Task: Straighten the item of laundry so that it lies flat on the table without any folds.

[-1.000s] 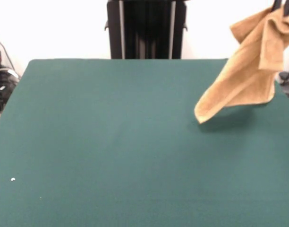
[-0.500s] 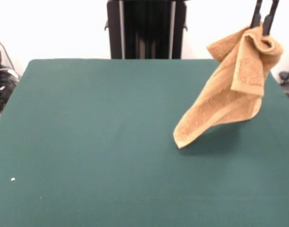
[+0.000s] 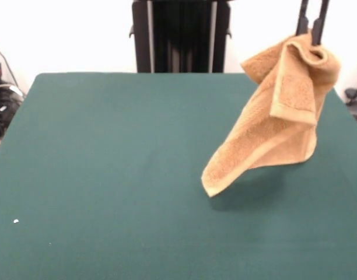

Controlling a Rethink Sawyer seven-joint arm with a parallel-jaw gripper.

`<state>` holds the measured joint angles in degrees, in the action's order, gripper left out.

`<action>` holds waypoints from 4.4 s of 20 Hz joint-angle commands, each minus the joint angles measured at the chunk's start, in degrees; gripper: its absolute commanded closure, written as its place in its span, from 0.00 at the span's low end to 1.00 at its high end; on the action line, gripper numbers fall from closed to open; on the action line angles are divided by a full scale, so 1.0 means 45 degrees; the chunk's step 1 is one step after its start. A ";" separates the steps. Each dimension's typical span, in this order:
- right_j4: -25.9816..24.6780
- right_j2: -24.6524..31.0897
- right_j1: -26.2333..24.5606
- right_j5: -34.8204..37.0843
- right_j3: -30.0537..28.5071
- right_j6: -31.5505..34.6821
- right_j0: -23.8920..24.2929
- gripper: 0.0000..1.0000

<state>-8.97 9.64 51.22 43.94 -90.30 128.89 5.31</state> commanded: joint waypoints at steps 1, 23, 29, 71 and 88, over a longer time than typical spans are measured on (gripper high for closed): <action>-0.0515 0.2744 0.1104 -0.1329 -0.3077 -0.4423 0.1284 1.00; -0.3544 0.5664 0.0976 -0.4035 -0.5776 -0.2676 0.4277 1.00; -0.4905 0.4927 0.0393 -0.5191 -0.5800 -0.1353 0.3766 1.00; -0.8106 0.4271 -0.1160 -0.8034 -0.7145 -0.0365 0.5087 0.00; -0.8446 0.4535 -0.1698 -0.7571 -0.7186 -0.0608 0.5664 0.00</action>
<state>-44.43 26.64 45.87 9.27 -119.87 128.88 31.64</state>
